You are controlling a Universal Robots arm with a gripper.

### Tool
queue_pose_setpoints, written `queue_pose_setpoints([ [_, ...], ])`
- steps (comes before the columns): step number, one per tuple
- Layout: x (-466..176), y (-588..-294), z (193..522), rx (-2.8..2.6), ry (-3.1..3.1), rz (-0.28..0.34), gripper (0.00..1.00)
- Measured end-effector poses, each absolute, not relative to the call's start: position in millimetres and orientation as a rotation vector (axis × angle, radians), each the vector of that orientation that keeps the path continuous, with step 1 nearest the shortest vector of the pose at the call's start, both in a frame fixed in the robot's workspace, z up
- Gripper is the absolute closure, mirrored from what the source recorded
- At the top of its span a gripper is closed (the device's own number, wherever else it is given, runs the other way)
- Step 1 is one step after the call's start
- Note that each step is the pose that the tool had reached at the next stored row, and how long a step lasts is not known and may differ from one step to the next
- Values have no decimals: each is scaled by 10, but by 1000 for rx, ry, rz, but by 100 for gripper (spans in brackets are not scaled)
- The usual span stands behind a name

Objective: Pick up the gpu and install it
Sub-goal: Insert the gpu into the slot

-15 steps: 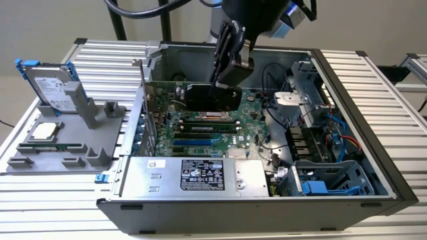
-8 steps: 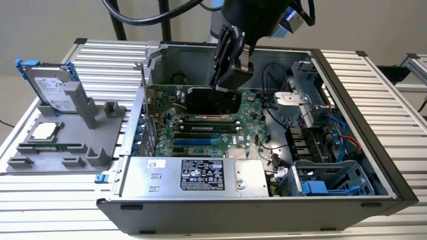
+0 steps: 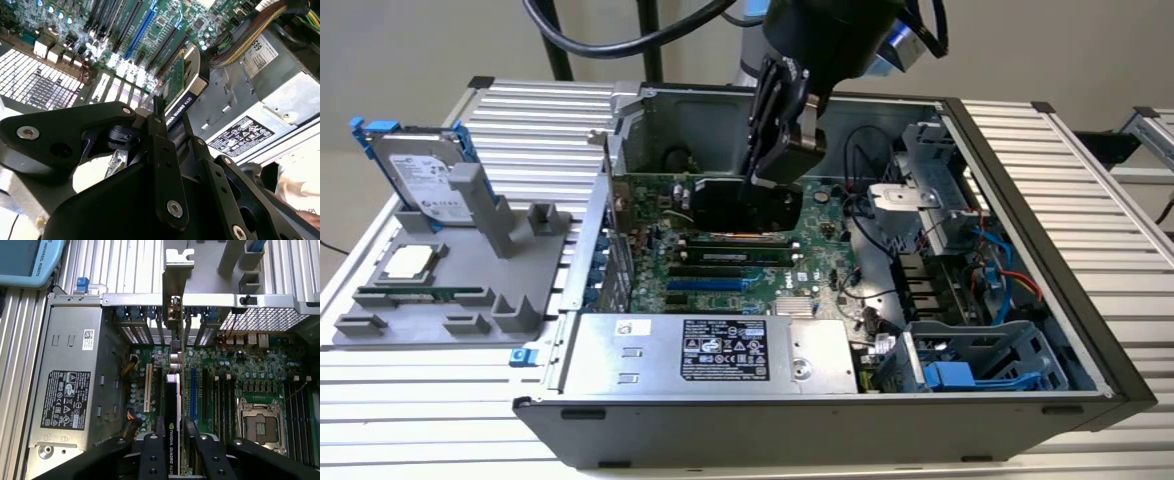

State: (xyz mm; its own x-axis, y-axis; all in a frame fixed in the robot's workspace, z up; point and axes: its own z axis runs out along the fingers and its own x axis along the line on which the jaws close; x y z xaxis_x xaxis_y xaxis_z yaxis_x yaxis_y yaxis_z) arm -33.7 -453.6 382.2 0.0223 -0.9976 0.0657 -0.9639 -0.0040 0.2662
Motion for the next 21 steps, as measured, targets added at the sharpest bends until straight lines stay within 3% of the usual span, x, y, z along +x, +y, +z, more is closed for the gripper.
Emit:
queue_pose_setpoints([
  [21,-337,-4534,3712,2058,-2032,-201,100],
])
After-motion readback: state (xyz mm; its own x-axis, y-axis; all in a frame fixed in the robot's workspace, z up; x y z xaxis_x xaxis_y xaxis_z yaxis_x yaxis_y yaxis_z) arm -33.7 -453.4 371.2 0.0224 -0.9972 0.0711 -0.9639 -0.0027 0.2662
